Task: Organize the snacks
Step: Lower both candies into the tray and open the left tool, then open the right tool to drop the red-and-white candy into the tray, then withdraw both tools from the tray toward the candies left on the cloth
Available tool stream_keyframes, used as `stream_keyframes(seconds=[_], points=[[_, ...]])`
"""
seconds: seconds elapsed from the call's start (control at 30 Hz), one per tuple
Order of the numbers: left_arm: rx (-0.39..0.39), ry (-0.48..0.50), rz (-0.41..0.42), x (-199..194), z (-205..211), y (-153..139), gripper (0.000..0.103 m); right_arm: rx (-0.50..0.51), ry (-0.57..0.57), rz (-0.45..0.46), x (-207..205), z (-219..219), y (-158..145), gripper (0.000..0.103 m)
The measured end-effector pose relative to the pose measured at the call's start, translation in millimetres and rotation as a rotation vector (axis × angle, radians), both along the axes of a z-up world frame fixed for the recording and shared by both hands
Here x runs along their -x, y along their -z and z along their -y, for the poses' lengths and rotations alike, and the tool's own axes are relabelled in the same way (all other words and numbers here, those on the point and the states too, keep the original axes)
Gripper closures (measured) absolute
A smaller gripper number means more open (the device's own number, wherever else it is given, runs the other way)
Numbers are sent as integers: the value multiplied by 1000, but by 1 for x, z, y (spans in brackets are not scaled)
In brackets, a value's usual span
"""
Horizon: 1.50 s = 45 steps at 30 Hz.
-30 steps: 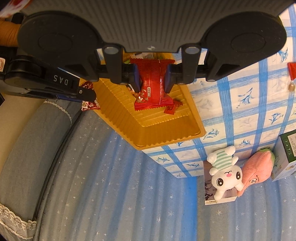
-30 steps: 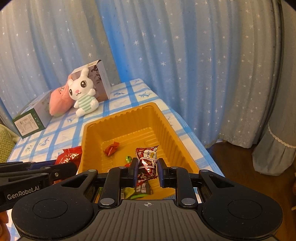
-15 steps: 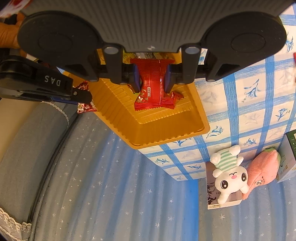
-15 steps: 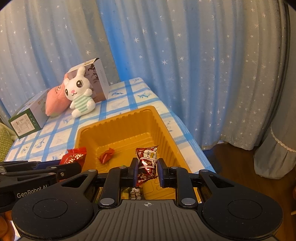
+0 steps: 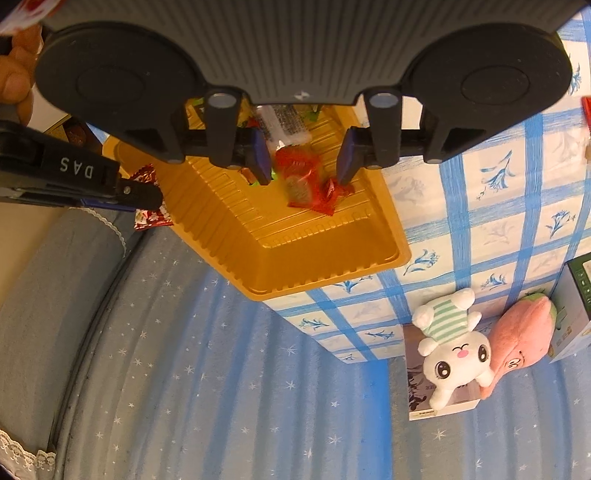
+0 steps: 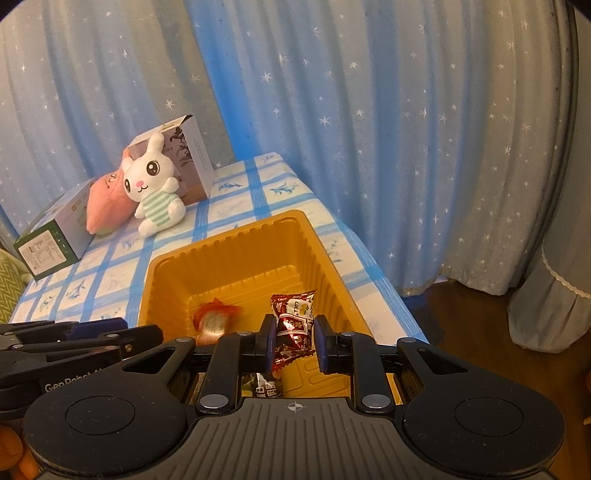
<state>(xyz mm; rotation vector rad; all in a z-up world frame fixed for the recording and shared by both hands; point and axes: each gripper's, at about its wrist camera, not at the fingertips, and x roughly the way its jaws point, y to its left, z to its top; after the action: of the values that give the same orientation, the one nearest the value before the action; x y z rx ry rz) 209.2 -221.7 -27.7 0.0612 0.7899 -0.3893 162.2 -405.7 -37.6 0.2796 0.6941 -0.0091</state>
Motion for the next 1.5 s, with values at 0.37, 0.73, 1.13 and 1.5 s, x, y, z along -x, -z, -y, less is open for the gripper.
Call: stream_keyframes(seconds=[0.37,0.73,1.13,1.5], points=[[16,-10,-2,11,-11,-4,62,-2,-11,10,2,-7,-5,81],[22,-24,-11,15,-19,-4,56,-14,-22,-11,-4,-9,-5,81],[35,-48,-9,30,-36,-10,36,-98,42,9,6,5,-12,45],[62,-85,23,74,-67,-31,23,-88,67,-14,58,-16,-25,45]])
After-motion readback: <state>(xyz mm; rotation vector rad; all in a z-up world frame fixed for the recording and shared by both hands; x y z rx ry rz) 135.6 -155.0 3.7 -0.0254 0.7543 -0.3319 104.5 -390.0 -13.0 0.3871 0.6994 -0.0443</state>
